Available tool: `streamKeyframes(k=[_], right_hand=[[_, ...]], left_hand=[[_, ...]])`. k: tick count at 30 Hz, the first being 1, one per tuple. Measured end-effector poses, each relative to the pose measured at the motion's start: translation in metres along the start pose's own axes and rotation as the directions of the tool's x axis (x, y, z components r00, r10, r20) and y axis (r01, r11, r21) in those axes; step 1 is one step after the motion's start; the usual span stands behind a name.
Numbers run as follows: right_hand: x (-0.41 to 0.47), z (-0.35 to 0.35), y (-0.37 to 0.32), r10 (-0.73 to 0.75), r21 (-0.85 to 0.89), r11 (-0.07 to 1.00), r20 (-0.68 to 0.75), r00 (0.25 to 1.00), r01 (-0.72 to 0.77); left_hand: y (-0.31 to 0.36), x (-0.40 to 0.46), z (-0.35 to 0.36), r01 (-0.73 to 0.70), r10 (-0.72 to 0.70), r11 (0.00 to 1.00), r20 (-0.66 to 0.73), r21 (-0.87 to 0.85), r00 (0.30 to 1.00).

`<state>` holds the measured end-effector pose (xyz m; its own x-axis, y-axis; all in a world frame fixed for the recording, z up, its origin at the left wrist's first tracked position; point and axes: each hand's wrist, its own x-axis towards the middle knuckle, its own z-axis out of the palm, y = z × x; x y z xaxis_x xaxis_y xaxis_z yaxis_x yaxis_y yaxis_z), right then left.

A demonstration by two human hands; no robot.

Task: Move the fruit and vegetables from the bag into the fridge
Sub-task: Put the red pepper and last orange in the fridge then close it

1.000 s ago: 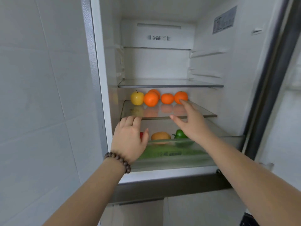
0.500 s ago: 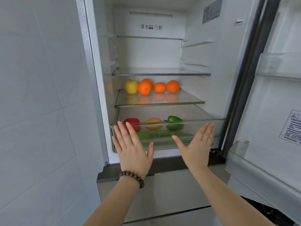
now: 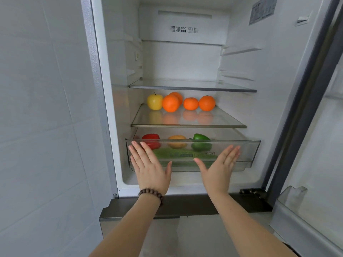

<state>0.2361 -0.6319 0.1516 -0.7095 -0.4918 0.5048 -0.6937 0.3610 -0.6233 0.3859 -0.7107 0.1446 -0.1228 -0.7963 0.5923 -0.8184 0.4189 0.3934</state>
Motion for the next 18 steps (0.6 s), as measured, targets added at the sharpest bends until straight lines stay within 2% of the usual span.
streamKeyframes(k=[11,18], right_hand=[[0.05,0.041,-0.001,0.001,0.031,1.0,0.022,1.0,-0.002],[0.071,0.049,0.001,-0.004,0.03,1.0,0.076,0.997,0.002]], left_hand=[[0.003,0.047,0.035,0.015,-0.015,0.997,0.008,-0.075,1.0],[-0.007,0.061,0.045,-0.032,0.042,0.994,0.09,-0.108,0.995]])
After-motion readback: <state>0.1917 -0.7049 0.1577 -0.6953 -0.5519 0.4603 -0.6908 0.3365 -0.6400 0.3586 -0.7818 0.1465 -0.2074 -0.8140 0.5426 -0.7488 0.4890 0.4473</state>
